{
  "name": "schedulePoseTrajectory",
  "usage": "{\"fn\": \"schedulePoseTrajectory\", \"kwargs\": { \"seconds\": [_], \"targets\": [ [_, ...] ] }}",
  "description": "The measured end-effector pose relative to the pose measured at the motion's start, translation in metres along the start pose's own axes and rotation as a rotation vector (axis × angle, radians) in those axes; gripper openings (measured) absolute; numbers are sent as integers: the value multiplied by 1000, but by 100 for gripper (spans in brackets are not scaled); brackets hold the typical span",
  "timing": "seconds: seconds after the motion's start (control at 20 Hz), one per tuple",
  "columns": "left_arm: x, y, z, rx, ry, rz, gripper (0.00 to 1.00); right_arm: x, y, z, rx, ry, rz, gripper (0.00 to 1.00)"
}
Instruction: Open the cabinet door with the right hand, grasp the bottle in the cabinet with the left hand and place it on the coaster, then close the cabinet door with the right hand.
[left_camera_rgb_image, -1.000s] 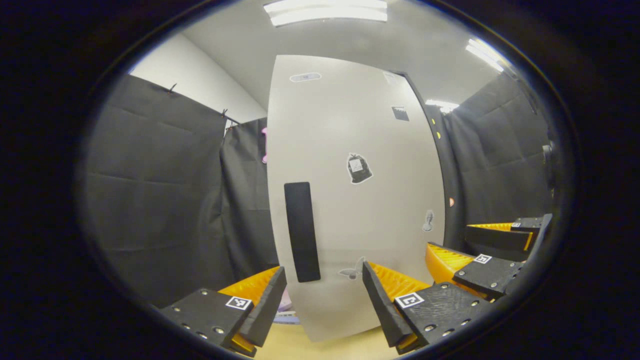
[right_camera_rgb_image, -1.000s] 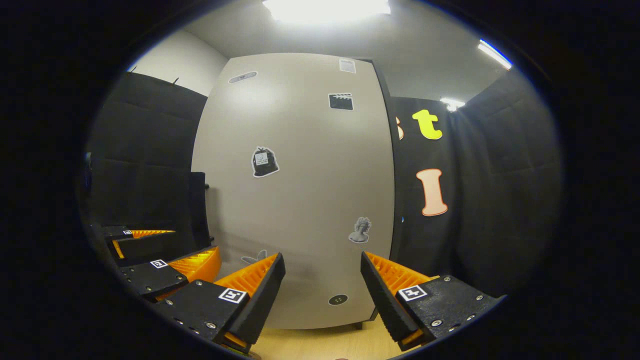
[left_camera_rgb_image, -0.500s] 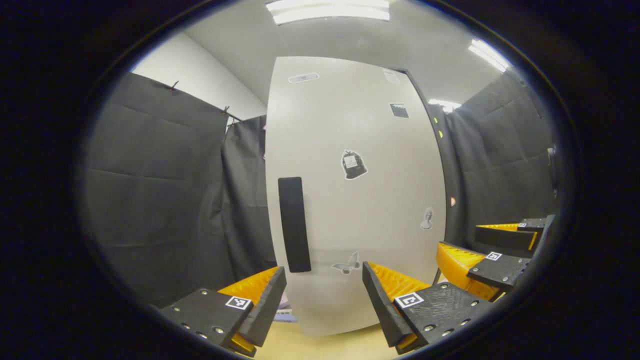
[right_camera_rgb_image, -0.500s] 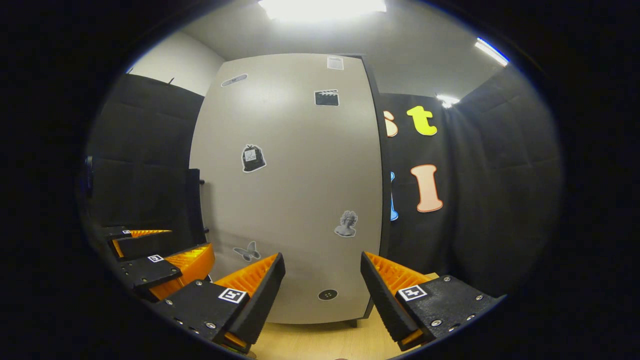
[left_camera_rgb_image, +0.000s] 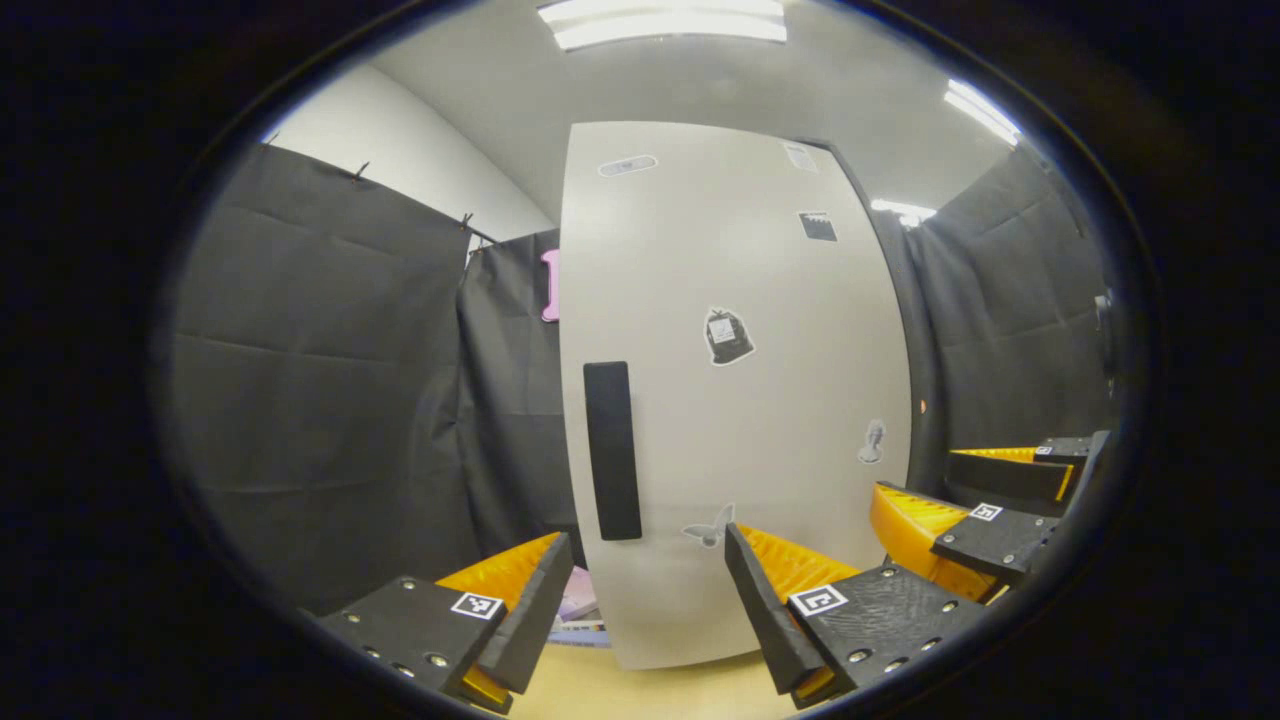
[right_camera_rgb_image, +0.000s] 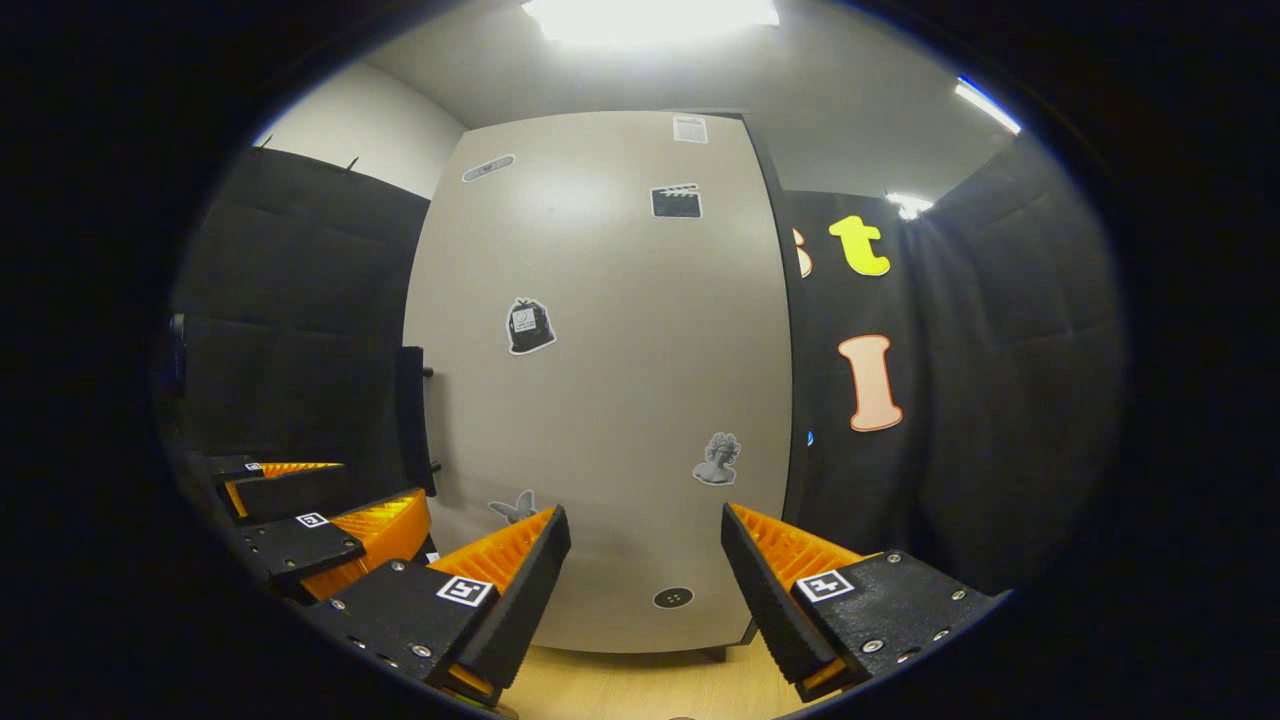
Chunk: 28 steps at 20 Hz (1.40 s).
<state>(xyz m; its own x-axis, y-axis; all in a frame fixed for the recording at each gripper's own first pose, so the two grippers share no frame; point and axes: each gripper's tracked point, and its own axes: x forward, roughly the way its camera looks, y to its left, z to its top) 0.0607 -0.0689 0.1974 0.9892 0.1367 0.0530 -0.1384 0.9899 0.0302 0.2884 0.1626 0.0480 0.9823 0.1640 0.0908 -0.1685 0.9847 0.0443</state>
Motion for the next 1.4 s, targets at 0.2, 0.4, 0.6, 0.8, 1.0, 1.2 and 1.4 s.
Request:
{"fn": "schedulePoseTrajectory", "kwargs": {
  "seconds": [0.2, 0.4, 0.6, 0.8, 1.0, 1.2, 1.4],
  "targets": [
    [0, 0, -2, -10, 10, -2, 92, 0, -5, -2, -6, -4, -10, 94],
    [1, -5, -2, -24, 11, -20, 83, -3, -9, -5, -7, 12, -13, 94],
    [0, -6, -5, -24, 23, -26, 92, -3, -11, -3, -4, 9, -15, 94],
    [2, 0, -3, -22, 18, -20, 88, -6, -12, -1, 7, -4, -20, 94],
    [1, 8, 2, -33, 12, -10, 92, -8, -10, -2, 8, 0, -16, 94],
    [-3, 11, 2, -26, 17, -9, 92, -9, -2, -3, 19, 8, 3, 94],
    [-7, 7, 5, -27, 11, -15, 88, -14, -1, 1, 15, -8, 3, 94]
  ]
}}
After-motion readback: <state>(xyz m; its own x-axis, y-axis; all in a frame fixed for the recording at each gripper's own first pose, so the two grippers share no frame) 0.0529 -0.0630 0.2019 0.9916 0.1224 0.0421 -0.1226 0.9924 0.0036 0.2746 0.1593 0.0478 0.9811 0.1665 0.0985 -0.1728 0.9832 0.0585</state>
